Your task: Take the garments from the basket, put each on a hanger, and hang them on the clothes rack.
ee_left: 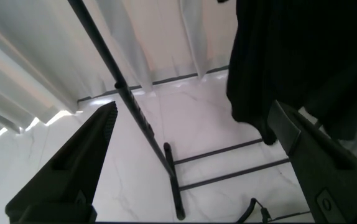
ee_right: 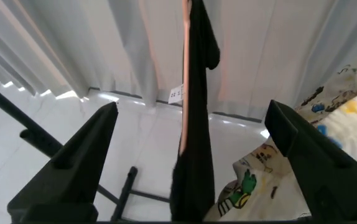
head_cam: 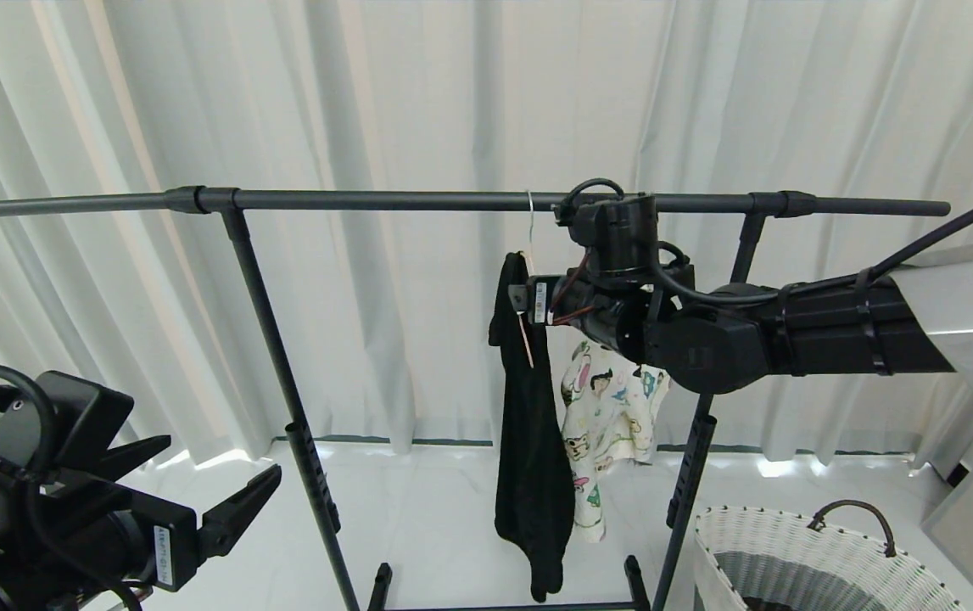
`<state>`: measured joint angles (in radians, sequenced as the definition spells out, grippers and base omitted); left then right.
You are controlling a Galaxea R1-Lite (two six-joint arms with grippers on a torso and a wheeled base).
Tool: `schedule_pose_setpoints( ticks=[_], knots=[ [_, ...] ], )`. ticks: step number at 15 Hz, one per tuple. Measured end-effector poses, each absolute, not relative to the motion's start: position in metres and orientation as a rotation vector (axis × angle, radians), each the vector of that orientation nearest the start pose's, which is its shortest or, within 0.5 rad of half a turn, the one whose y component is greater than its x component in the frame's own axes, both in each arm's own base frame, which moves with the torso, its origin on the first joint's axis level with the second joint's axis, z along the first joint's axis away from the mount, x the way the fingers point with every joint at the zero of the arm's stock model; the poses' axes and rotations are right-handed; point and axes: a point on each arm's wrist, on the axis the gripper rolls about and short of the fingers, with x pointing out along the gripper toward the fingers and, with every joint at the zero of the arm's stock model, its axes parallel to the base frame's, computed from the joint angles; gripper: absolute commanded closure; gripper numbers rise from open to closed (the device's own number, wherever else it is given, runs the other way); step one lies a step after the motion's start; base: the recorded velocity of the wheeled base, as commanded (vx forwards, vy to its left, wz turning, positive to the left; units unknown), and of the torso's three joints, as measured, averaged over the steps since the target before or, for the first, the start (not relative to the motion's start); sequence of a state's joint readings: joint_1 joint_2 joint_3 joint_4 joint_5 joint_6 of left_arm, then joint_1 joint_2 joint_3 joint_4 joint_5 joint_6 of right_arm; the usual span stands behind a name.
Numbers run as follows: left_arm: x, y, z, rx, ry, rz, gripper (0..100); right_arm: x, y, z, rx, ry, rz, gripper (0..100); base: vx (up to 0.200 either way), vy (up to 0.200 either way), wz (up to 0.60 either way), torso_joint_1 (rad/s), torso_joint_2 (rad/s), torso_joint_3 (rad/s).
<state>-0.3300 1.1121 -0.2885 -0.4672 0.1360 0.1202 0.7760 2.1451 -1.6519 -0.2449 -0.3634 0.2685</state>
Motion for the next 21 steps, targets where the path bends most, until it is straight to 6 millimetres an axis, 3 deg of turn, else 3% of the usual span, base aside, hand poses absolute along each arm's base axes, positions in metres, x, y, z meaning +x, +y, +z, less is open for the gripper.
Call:
schedule_pose_setpoints(
  ticks=[2, 5, 7, 9, 13, 15, 17, 21],
  knots=[
    [0.131, -0.039, 0.157, 0.196, 0.334, -0.194, 0, 0.319, 0.302, 0.228, 0.139, 0.25, 0.381, 0, 0.0, 0.0, 0.0, 0.0, 0.0, 0.0],
    [0.135, -0.026, 0.157, 0.178, 0.342, -0.094, 0, 0.296, 0.275, 0.265, 0.135, 0.256, 0.373, 0, 0.0, 0.0, 0.0, 0.0, 0.0, 0.0],
    [0.135, -0.016, 0.158, 0.165, 0.34, -0.022, 0, 0.276, 0.247, 0.287, 0.097, 0.28, 0.35, 0, 0.0, 0.0, 0.0, 0.0, 0.0, 0.0],
    [0.131, -0.006, 0.158, 0.153, 0.339, 0.044, 0, 0.254, 0.204, 0.3, 0.014, 0.316, 0.302, 0, 0.0, 0.0, 0.0, 0.0, 0.0, 0.0],
    [0.113, 0.005, 0.15, 0.164, 0.335, 0.126, 0, 0.207, 0.096, 0.288, -0.229, 0.416, 0.036, 0, 0.0, 0.0, 0.0, 0.0, 0.0, 0.0],
    [0.103, 0.008, 0.144, 0.165, 0.333, 0.162, 0, 0.179, 0.058, 0.273, -0.283, 0.457, -0.08, 0, -0.2, 0.0, 0.0, -0.002, 0.0, 0.007],
    [0.096, 0.01, 0.143, 0.16, 0.32, 0.193, 0, 0.151, 0.034, 0.258, -0.305, 0.486, -0.161, 0, -0.2, 0.0, 0.0, 0.01, 0.0, -0.002],
    [0.091, 0.013, 0.144, 0.156, 0.299, 0.221, 0, 0.111, 0.013, 0.239, -0.301, 0.487, -0.234, 0, -0.2, 0.0, 0.0, -0.008, 0.0, 0.014]
  ],
)
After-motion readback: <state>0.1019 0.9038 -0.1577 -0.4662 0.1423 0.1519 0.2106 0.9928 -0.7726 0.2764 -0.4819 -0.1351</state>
